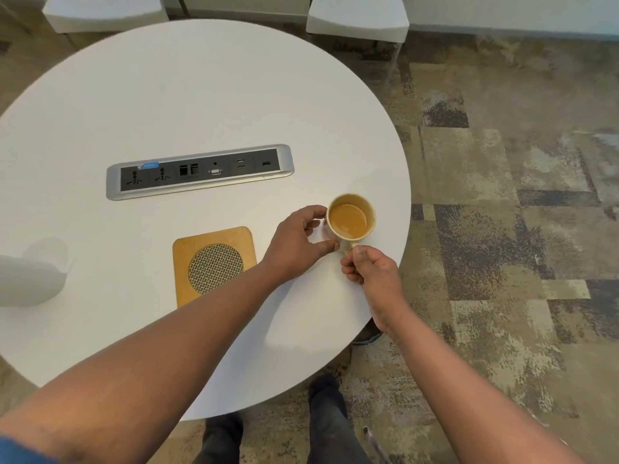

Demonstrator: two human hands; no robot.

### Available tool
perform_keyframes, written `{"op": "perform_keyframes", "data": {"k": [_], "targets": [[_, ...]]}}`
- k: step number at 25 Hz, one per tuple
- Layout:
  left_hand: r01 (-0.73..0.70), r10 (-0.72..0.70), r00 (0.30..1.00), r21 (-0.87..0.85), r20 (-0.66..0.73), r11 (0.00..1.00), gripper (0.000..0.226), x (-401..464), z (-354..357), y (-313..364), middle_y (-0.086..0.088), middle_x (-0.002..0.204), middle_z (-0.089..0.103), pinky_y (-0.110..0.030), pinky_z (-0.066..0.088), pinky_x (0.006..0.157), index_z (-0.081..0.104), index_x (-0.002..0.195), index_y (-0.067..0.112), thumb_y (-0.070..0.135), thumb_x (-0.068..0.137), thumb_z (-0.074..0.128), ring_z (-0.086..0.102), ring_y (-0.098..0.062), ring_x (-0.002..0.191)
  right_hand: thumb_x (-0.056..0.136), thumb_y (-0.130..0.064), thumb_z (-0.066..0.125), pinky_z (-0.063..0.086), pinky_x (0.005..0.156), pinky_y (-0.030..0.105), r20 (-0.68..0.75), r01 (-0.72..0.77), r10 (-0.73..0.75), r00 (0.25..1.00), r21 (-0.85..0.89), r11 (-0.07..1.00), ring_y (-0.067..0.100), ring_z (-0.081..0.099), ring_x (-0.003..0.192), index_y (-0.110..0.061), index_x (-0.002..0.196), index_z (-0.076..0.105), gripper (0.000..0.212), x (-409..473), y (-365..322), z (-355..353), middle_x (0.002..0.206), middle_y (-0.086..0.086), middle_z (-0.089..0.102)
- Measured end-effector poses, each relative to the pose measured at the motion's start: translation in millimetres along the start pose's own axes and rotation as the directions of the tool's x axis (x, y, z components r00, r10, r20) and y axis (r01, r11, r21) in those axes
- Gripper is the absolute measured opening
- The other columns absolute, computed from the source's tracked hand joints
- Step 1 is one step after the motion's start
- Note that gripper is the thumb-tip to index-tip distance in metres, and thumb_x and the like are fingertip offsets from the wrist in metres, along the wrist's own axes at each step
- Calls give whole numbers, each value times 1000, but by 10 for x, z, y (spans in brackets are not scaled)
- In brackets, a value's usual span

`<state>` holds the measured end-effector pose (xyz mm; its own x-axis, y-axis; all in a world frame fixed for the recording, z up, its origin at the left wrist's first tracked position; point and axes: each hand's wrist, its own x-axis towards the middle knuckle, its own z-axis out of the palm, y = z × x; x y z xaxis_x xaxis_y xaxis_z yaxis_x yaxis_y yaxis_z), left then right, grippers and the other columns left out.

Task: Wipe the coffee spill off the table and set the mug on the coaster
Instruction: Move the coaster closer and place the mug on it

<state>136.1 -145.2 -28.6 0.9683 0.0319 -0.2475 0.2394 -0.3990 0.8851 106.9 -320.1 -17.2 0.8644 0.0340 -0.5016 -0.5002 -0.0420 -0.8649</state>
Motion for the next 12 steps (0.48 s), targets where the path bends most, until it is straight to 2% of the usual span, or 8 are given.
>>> {"op": "perform_keyframes", "data": {"k": [8,12], "targets": [[-10,8,999,-52,-39,999,66,-322,-636,-4,7,125,68,-22,48,104,63,129,26,19,71,93,61,-6,120,104,-28,50,52,84,35,86,58,-52,995,-76,995,17,62,85,-13,88,71,30,-347,-169,479,87,4,70],[37,-38,998,-24,-58,999,66,-593,-1139,-185,10,123,69,-23,49,104,65,126,27,21,67,95,62,-3,118,104,-29,50,54,83,30,167,62,-43,985,-111,992,12,64,85,-14,90,72,30,-549,-109,916,88,2,72]]}}
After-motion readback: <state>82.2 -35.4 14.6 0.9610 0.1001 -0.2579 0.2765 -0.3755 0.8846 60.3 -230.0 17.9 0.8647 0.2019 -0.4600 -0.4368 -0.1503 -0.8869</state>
